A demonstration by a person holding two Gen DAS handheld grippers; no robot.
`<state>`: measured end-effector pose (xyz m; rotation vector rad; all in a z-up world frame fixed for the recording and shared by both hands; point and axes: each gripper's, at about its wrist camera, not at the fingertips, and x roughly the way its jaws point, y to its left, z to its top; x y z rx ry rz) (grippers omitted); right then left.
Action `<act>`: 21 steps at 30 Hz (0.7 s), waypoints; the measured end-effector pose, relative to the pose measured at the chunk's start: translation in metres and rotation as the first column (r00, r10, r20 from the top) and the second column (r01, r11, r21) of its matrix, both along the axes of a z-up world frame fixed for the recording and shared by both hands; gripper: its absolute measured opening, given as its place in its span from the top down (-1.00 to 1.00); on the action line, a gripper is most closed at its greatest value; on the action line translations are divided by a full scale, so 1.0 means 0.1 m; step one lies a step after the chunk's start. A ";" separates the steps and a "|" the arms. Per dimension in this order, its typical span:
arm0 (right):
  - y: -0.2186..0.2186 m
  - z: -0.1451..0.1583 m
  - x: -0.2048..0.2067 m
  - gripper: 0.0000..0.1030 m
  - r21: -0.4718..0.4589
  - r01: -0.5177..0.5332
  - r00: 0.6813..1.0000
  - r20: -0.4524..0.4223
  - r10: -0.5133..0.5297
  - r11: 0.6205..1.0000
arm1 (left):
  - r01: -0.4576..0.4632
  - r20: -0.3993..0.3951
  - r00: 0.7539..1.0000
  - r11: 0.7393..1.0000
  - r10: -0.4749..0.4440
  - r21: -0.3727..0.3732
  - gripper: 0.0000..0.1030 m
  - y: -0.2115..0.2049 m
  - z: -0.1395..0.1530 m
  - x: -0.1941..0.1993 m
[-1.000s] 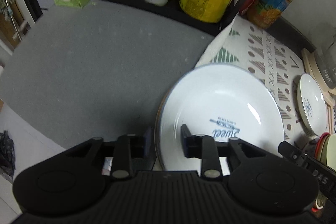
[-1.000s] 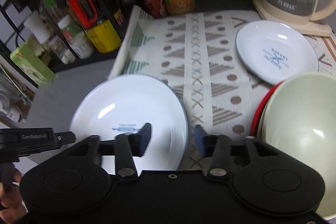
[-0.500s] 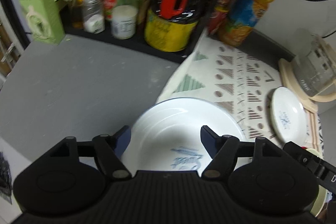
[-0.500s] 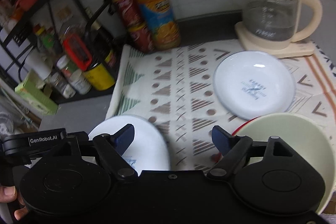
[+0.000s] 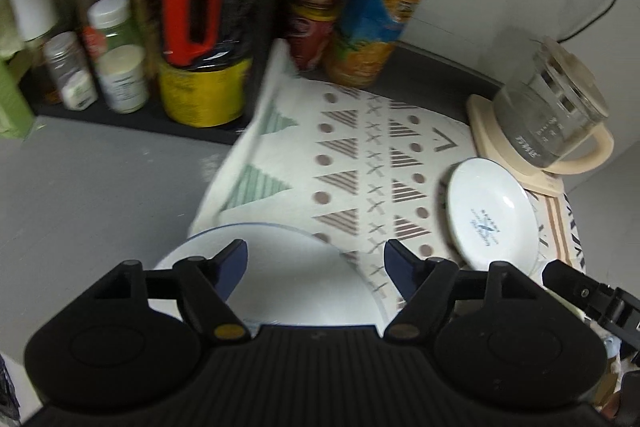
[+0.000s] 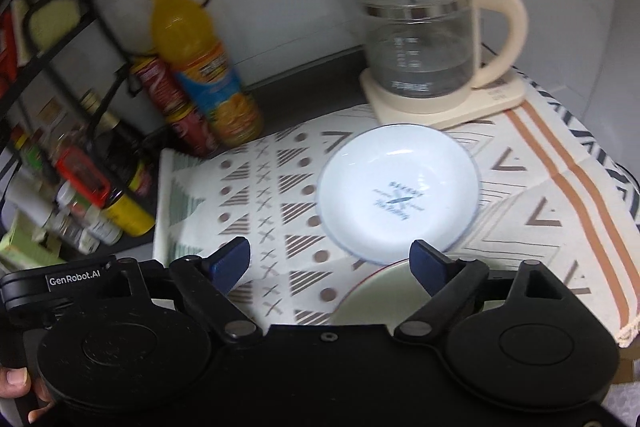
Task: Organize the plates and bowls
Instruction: 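Move both grippers to the white 'BAKERY' plate and close on its rim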
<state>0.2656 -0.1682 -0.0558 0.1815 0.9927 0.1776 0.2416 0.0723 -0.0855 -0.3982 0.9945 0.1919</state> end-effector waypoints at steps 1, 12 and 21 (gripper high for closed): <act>-0.04 -0.01 0.02 -0.67 -0.001 0.014 1.000 -0.003 -0.014 1.000 | 0.020 -0.001 1.000 1.000 -0.020 -0.001 -0.43 -0.04 0.00 0.06; -0.42 -0.19 0.31 -0.67 -0.017 0.180 0.982 -0.058 -0.180 0.984 | 0.152 -0.031 0.988 0.988 -0.152 -0.026 -0.43 -0.24 -0.09 0.64; -0.63 -0.46 0.50 -0.58 -0.030 0.267 0.955 -0.125 -0.269 0.963 | 0.236 -0.066 0.969 0.970 -0.239 -0.052 -0.43 -0.41 -0.28 1.02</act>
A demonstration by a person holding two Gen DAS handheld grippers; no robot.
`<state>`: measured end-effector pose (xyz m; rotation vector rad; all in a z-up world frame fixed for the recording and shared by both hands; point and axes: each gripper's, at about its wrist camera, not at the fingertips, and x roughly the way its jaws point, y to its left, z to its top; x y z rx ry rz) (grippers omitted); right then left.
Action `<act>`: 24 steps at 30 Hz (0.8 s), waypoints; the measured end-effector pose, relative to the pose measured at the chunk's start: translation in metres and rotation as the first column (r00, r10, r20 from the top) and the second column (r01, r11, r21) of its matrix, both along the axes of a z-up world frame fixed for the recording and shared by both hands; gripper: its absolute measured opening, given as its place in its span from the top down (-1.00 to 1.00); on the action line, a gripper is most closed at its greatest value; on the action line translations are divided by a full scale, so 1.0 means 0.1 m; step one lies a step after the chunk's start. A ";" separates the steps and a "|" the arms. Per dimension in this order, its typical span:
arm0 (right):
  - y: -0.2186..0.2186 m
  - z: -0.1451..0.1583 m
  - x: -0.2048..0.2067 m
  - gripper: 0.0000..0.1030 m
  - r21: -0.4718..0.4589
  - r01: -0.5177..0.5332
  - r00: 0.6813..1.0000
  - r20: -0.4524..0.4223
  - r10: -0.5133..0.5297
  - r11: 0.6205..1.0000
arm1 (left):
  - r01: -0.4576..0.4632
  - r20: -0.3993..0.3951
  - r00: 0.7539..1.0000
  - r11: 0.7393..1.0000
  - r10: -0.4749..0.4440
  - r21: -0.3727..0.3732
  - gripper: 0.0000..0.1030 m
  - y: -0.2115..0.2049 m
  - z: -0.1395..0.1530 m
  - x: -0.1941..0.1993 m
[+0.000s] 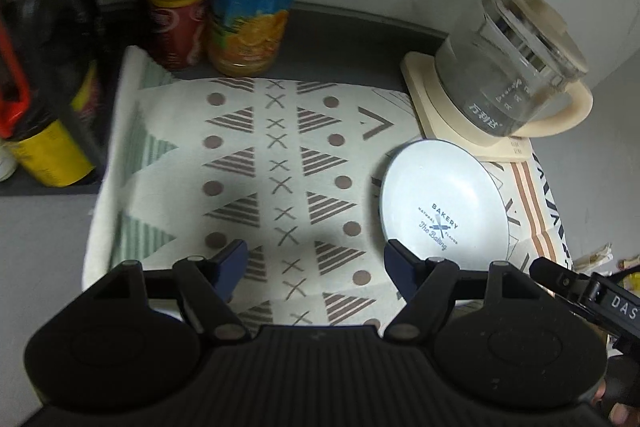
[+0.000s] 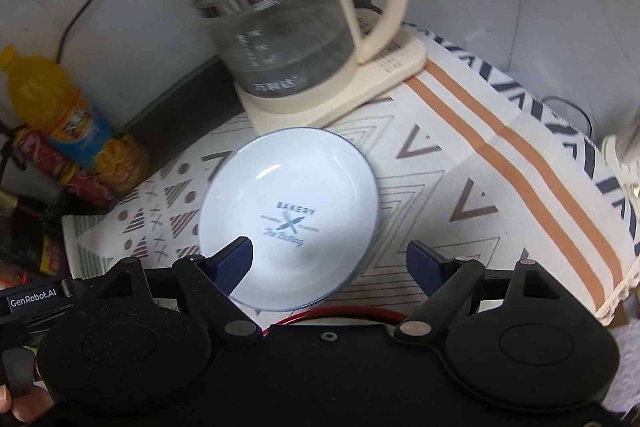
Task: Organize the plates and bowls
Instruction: 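Move both grippers to the white 'BAKERY' plate and close on its rim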
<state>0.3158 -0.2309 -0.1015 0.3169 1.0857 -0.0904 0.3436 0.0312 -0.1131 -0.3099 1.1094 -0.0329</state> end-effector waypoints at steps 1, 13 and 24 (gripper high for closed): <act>-0.02 -0.03 0.02 -0.56 -0.004 0.007 1.000 -0.009 -0.007 1.000 | 0.010 -0.003 1.000 1.000 -0.010 0.000 -0.43 -0.02 -0.02 0.04; -0.15 -0.33 0.39 -0.35 0.018 0.025 0.994 -0.106 -0.023 1.000 | 0.105 -0.079 0.991 0.994 -0.104 0.006 -0.42 -0.30 -0.39 0.44; -0.24 -0.63 0.58 -0.26 0.091 0.045 0.976 -0.217 -0.025 0.995 | 0.122 -0.145 0.982 0.992 -0.122 -0.009 -0.37 -0.45 -0.70 0.59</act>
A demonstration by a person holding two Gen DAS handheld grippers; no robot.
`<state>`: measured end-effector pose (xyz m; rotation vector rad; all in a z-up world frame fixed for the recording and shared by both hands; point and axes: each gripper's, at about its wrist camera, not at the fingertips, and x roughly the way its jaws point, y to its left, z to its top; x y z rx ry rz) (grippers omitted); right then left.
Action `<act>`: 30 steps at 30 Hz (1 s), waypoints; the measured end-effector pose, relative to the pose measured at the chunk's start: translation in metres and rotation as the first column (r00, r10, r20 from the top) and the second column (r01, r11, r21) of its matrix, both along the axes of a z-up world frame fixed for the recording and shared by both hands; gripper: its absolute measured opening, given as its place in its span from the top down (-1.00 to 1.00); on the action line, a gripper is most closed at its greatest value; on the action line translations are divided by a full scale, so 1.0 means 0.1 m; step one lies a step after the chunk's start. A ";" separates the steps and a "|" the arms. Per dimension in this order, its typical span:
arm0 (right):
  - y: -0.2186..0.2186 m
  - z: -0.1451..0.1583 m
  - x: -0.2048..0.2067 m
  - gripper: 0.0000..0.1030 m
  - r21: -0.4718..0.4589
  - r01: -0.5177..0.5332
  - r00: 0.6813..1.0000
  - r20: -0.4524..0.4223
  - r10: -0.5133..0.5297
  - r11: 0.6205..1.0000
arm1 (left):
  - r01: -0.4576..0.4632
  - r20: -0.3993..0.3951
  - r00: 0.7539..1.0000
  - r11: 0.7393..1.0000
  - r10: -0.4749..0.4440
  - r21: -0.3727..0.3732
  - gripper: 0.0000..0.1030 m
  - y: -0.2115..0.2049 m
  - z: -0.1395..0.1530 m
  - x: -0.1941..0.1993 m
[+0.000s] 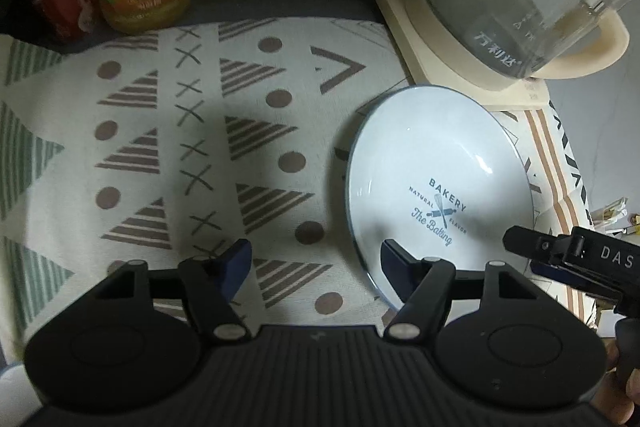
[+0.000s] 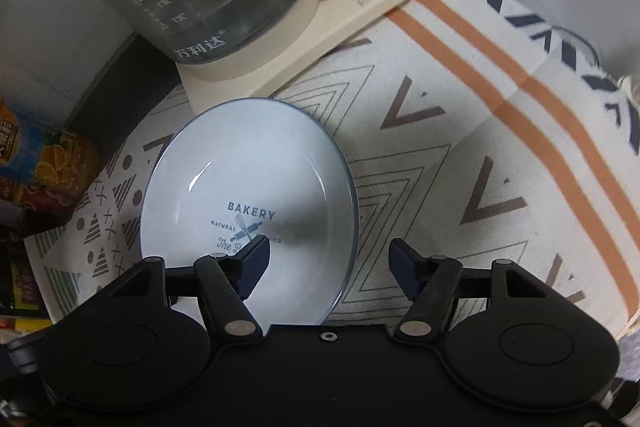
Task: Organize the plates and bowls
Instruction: 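Move both grippers to the white 'BAKERY' plate and close on its rim, then lift the 'BAKERY' plate with both grippers and carry it over the plate stack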
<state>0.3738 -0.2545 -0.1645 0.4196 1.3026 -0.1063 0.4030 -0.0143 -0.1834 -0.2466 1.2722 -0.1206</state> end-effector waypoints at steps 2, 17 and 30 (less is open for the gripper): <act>0.00 -0.03 0.02 -0.19 -0.004 -0.003 1.000 -0.007 0.003 1.000 | -0.006 -0.010 1.000 1.000 0.006 -0.007 -0.30 -0.01 -0.04 0.01; -0.02 -0.14 -0.03 0.75 0.060 -0.006 1.000 -0.007 0.006 0.998 | 0.000 0.004 1.000 0.996 0.000 -0.091 0.76 -0.13 -0.03 0.05; 0.18 0.20 -0.14 0.83 0.063 -0.066 0.988 0.146 0.056 0.996 | -0.031 0.094 0.995 0.995 0.040 -0.094 0.76 0.02 0.23 -0.07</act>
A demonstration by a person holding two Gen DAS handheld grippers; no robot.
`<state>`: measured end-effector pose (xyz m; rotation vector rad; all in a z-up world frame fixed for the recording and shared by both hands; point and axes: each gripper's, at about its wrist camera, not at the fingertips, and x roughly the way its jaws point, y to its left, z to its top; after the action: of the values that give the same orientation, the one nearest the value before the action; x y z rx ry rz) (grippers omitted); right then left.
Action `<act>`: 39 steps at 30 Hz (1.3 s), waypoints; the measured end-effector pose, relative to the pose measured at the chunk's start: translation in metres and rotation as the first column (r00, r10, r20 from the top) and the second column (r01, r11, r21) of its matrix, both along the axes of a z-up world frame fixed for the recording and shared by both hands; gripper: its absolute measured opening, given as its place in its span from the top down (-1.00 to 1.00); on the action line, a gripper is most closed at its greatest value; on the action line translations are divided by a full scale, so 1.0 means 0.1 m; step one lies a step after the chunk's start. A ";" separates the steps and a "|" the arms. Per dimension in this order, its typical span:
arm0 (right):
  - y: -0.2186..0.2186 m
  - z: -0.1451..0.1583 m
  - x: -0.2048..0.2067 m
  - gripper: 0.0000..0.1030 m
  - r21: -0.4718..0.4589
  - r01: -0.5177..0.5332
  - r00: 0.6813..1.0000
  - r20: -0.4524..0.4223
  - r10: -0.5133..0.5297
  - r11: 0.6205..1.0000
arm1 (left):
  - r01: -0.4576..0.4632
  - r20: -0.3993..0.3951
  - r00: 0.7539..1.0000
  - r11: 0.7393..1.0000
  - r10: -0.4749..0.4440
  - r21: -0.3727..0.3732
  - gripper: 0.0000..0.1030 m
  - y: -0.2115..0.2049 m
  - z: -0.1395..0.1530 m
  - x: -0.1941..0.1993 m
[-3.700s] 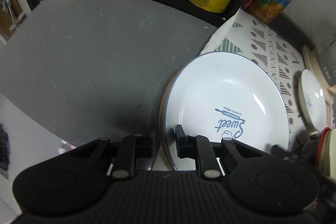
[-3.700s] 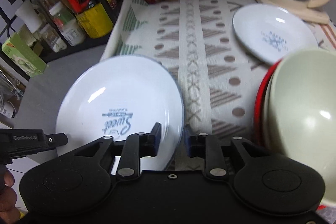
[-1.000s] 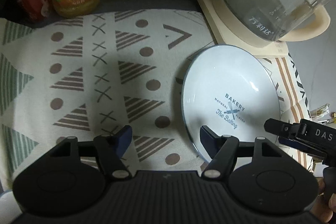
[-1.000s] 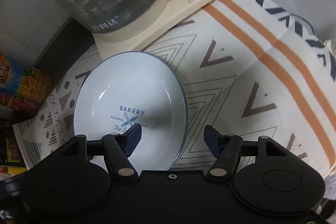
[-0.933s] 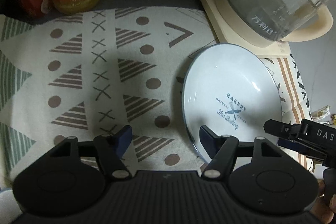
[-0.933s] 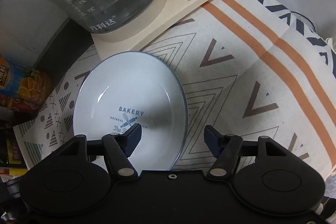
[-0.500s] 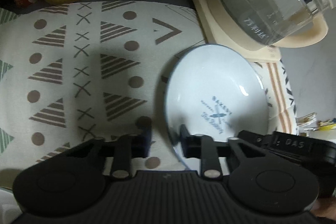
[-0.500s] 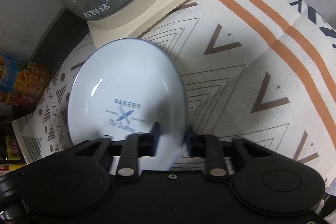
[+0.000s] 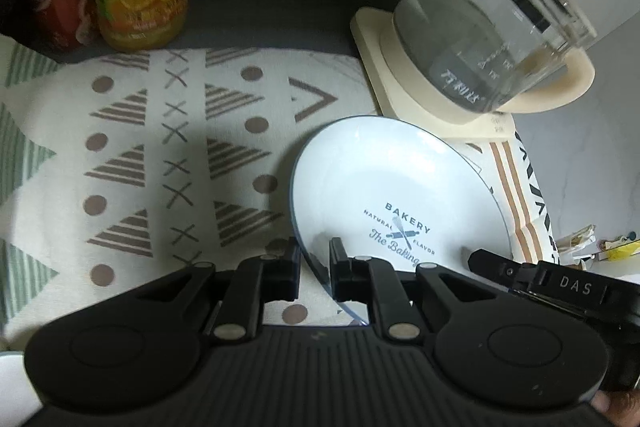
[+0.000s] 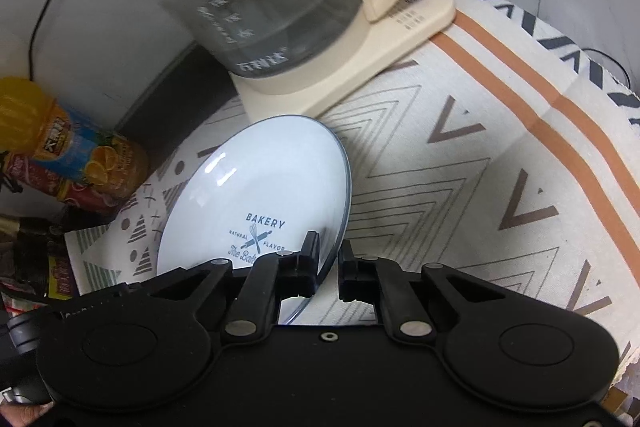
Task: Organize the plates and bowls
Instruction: 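Lift the 'BAKERY' plate with both grippers and carry it over the plate stack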
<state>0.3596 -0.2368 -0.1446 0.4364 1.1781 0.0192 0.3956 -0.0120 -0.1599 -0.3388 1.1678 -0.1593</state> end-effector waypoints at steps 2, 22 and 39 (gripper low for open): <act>0.04 0.04 -0.01 0.82 0.010 -0.008 1.000 0.012 0.007 1.000 | -0.014 0.017 1.000 1.000 0.015 -0.006 0.76 0.04 0.05 -0.03; 0.55 0.39 -0.30 0.81 0.046 -0.184 0.979 0.097 0.179 0.982 | -0.173 0.106 0.979 0.984 0.177 -0.040 0.76 0.60 0.52 -0.66; 0.95 0.51 -0.71 0.81 0.051 -0.313 0.944 0.129 0.304 0.948 | -0.298 0.119 0.947 0.954 0.298 -0.021 0.76 0.96 0.67 -1.39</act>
<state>0.2885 -0.1420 -0.0938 0.3039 1.1193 0.3561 0.2570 0.0835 -0.0933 -0.4978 0.9836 0.0826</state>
